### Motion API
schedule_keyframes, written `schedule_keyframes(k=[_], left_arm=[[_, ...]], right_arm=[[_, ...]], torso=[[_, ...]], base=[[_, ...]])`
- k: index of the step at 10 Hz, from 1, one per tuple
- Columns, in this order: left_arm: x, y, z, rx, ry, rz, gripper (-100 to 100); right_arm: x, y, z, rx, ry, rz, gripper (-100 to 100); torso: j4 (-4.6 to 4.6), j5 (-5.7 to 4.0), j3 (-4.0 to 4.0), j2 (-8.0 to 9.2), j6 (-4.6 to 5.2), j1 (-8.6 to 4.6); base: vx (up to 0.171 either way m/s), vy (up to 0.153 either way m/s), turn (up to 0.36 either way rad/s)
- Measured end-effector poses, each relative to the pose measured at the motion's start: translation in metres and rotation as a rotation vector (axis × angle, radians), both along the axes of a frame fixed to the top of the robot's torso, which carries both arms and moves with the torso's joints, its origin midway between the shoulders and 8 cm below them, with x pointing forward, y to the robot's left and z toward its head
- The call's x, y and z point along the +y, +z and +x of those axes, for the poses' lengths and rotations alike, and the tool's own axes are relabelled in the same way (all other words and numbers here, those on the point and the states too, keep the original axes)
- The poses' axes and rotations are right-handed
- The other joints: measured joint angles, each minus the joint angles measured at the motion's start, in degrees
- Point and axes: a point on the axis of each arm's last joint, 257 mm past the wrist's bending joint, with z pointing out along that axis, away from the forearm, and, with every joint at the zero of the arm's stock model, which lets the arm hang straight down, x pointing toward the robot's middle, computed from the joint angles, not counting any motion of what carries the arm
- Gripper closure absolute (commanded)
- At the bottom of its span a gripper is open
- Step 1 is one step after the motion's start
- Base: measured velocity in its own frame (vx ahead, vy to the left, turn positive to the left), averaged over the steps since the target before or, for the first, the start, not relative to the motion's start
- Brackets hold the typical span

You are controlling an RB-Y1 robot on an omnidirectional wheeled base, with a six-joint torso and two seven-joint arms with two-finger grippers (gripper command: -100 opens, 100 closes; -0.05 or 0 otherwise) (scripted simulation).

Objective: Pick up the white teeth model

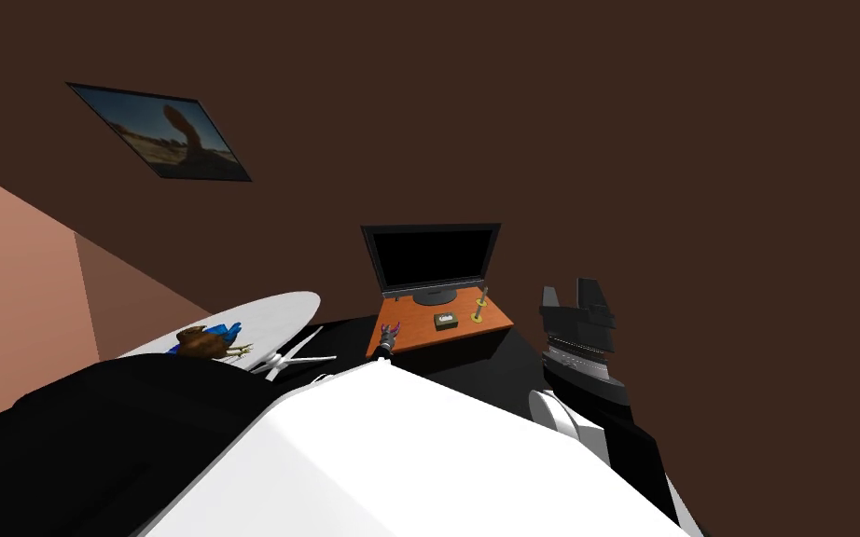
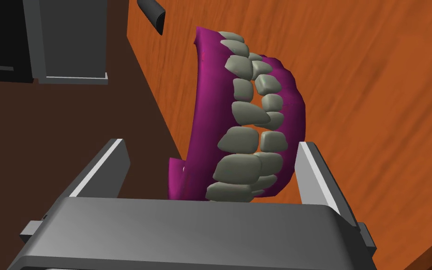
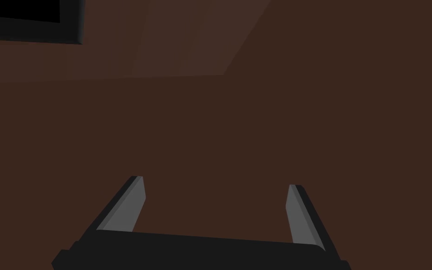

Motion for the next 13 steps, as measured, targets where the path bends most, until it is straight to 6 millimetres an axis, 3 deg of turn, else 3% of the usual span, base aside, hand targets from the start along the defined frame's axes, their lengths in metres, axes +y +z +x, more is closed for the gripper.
schedule_keyframes(k=[4,5,6,11,13], left_arm=[[0.000,0.000,0.000,0.001,-0.001,0.001,100],[0.000,0.000,0.000,0.001,-0.001,0.000,0],[0.000,0.000,0.000,0.001,0.000,0.000,100],[-0.020,0.000,0.002,0.006,-0.049,0.002,100],[-0.041,-0.001,0.005,0.005,-0.094,0.002,100]], right_arm=[[0.000,0.000,0.000,0.000,0.000,0.000,0],[0.000,0.000,0.000,0.000,0.000,0.000,0],[0.000,0.000,0.000,0.000,0.000,0.000,0],[0.000,0.000,0.000,0.000,0.000,0.000,0],[0.000,0.000,0.000,0.000,0.000,0.000,0]], torso=[[0.00,0.01,-0.02,-0.04,0.00,0.02],[0.00,0.00,-0.02,-0.04,0.00,0.01],[0.01,-0.01,-0.01,-0.03,0.00,0.00],[0.02,-0.02,-0.03,-0.09,0.03,-0.01],[0.00,-0.03,-0.05,-0.13,-0.07,0.01]], base=[[0.000,0.000,0.000],[0.000,0.000,0.000],[0.013,0.007,0.148],[0.023,0.008,0.124],[0.054,0.019,0.321]])
